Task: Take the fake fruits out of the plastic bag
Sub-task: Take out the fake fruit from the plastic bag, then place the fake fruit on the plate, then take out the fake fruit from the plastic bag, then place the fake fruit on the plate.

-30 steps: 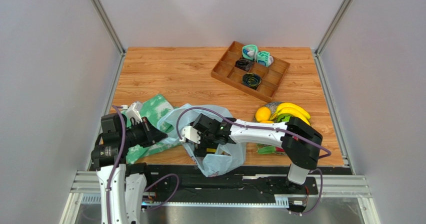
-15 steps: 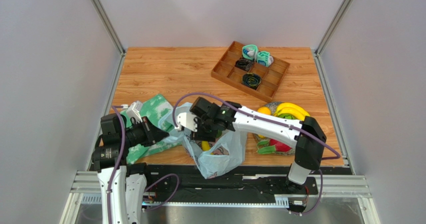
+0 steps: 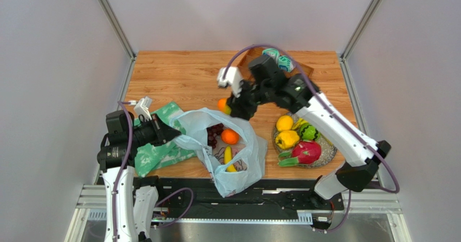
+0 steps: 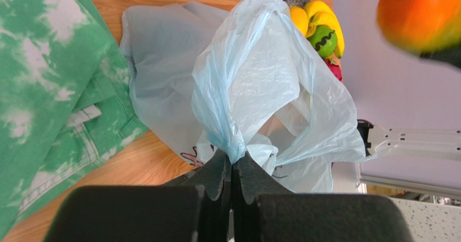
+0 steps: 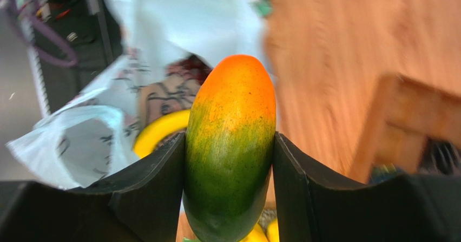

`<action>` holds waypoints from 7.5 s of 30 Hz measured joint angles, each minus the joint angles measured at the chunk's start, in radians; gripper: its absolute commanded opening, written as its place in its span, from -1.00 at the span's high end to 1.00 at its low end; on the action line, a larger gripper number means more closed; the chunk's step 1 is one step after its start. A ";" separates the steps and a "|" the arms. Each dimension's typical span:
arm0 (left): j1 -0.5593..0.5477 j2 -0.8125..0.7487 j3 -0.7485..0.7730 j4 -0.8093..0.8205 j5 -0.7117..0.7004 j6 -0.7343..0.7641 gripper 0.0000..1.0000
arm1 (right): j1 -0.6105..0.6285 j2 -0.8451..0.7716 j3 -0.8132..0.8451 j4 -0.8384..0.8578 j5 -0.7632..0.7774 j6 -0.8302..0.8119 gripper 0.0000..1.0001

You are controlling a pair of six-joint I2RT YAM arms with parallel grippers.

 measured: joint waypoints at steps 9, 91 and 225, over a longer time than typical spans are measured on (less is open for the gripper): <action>0.000 0.047 0.021 0.037 0.000 -0.003 1.00 | -0.770 -0.315 -0.275 -0.052 0.073 0.071 0.32; 0.020 -0.060 -0.018 -0.039 0.080 0.074 1.00 | 0.042 0.425 0.017 -0.113 0.173 -0.015 -0.68; 0.066 0.095 -0.035 0.101 0.105 0.024 1.00 | -0.688 0.242 -0.462 0.122 0.339 -0.401 -1.00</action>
